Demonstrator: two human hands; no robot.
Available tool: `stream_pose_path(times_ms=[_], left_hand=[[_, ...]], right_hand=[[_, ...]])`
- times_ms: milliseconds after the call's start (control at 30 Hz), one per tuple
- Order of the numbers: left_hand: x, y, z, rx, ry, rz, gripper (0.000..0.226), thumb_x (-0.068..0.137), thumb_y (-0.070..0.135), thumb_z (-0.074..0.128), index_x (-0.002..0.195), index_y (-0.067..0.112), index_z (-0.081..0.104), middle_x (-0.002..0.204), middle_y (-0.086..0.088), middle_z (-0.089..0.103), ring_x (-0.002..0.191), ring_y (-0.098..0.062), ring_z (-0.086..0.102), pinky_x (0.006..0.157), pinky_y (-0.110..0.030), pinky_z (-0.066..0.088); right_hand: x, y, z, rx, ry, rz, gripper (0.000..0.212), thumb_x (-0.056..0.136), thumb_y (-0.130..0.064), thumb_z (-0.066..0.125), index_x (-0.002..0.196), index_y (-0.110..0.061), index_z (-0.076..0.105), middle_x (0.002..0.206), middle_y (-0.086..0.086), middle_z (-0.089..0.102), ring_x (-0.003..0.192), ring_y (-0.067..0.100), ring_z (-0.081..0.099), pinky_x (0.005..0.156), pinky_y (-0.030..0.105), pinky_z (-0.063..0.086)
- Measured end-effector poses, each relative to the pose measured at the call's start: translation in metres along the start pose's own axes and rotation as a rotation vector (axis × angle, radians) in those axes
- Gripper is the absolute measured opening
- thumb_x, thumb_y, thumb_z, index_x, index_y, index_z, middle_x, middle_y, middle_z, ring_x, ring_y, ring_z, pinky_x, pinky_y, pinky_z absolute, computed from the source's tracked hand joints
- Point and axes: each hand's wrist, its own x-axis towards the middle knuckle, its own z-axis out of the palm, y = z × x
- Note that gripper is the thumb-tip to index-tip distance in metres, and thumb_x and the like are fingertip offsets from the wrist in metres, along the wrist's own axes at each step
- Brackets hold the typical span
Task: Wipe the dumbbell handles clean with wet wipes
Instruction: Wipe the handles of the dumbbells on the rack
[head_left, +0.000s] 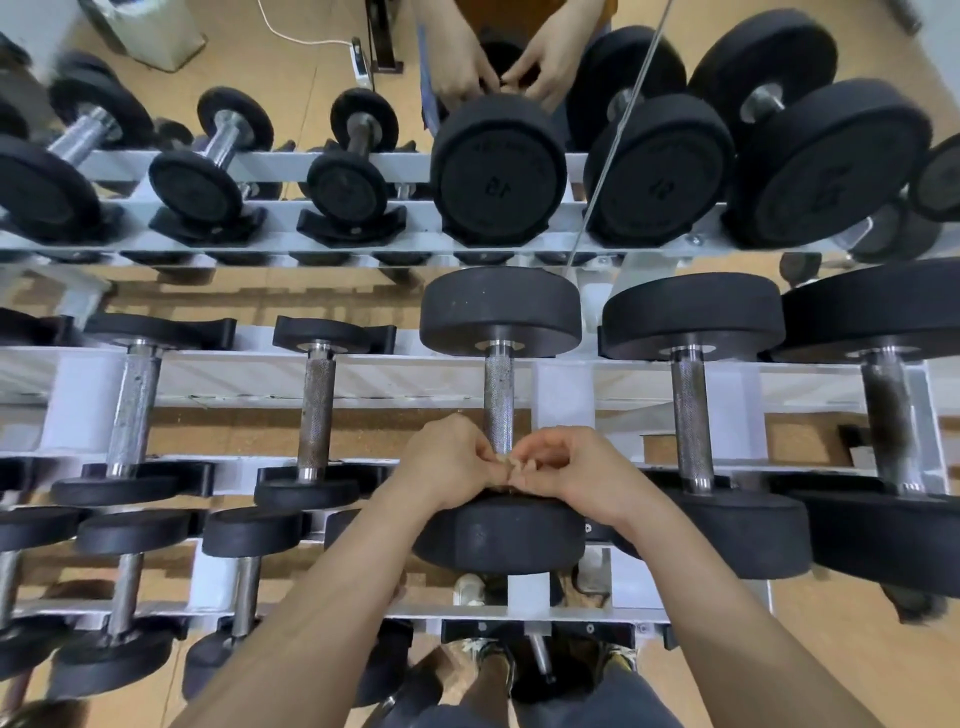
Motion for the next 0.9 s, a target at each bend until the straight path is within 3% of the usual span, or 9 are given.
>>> stream_pose_path(times_ms=[100,233,367,467,533,600,700,800,900], left_hand=[[-0.005,-0.006,0.0,-0.081,0.088,0.029,0.036,0.092,0.036,0.061,0.062,0.017,0.065,0.062,0.003,0.064,0.066,-0.015,0.058,0.062,-0.029,0.042],[-0.018,-0.012,-0.004,-0.654,0.175,-0.019,0.042,0.096,0.036,0.057,0.061,0.013,0.059,0.049,0.006,0.053,0.048,-0.007,0.045,0.053,-0.02,0.037],[-0.019,-0.014,0.002,-0.871,0.23,-0.065,0.025,0.088,0.027,0.07,0.072,0.008,0.07,0.059,-0.001,0.062,0.053,-0.009,0.049,0.049,-0.017,0.041],[-0.008,-0.021,0.005,-0.662,0.281,0.015,0.015,0.086,0.034,0.072,0.08,0.02,0.075,0.076,0.002,0.072,0.07,-0.015,0.064,0.069,-0.032,0.055],[-0.002,-0.02,0.005,-0.485,0.319,0.102,0.016,0.077,0.044,0.077,0.082,0.03,0.071,0.086,0.006,0.069,0.081,-0.008,0.065,0.08,-0.031,0.054],[0.0,-0.012,0.005,-0.324,0.277,0.132,0.021,0.07,0.04,0.083,0.083,0.03,0.069,0.086,0.01,0.065,0.08,-0.006,0.061,0.076,-0.023,0.049],[0.004,-0.005,0.008,-0.281,0.284,0.07,0.011,0.076,0.029,0.08,0.074,0.024,0.071,0.07,0.01,0.069,0.07,-0.009,0.064,0.07,-0.026,0.051],[0.009,-0.01,0.008,-0.449,0.354,-0.025,0.011,0.08,0.022,0.077,0.072,0.02,0.07,0.069,0.005,0.07,0.069,-0.013,0.066,0.072,-0.031,0.055],[0.007,-0.011,0.008,-0.692,0.318,-0.047,0.012,0.084,0.014,0.074,0.074,0.012,0.067,0.076,-0.004,0.071,0.071,-0.022,0.065,0.077,-0.036,0.054]], right_hand=[[0.008,-0.001,0.005,0.098,0.092,0.009,0.009,0.079,-0.015,0.079,0.085,-0.019,0.074,0.078,0.0,0.071,0.071,0.011,0.062,0.072,0.026,0.053],[0.012,-0.009,0.003,0.563,0.128,0.128,0.011,0.086,-0.019,0.072,0.077,-0.012,0.073,0.058,0.0,0.057,0.049,0.008,0.046,0.042,0.016,0.035],[0.008,-0.014,0.005,0.455,0.273,0.145,0.032,0.087,-0.028,0.071,0.063,-0.008,0.065,0.04,-0.011,0.045,0.033,0.001,0.036,0.038,0.011,0.027],[0.013,-0.014,0.005,0.309,0.35,0.156,0.046,0.088,-0.037,0.068,0.053,-0.011,0.056,0.031,-0.012,0.042,0.029,0.001,0.037,0.043,0.016,0.028],[0.019,-0.016,0.005,0.252,0.35,0.181,0.051,0.09,-0.042,0.064,0.049,-0.013,0.052,0.031,-0.011,0.042,0.031,0.003,0.037,0.049,0.023,0.031],[0.025,-0.018,0.006,0.277,0.378,0.213,0.054,0.092,-0.047,0.058,0.05,-0.014,0.048,0.037,-0.009,0.045,0.041,0.011,0.043,0.056,0.026,0.035],[0.022,-0.022,0.004,0.468,0.285,0.207,0.045,0.09,-0.055,0.056,0.07,-0.014,0.057,0.059,-0.002,0.062,0.059,0.014,0.059,0.06,0.028,0.046],[0.02,-0.013,0.008,0.476,0.126,0.143,0.029,0.08,-0.028,0.078,0.092,-0.017,0.054,0.082,0.002,0.069,0.065,0.01,0.062,0.059,0.026,0.05],[0.028,-0.01,0.008,0.393,0.217,0.101,0.024,0.077,0.004,0.073,0.082,-0.014,0.058,0.076,0.003,0.067,0.059,0.01,0.061,0.052,0.019,0.045]])
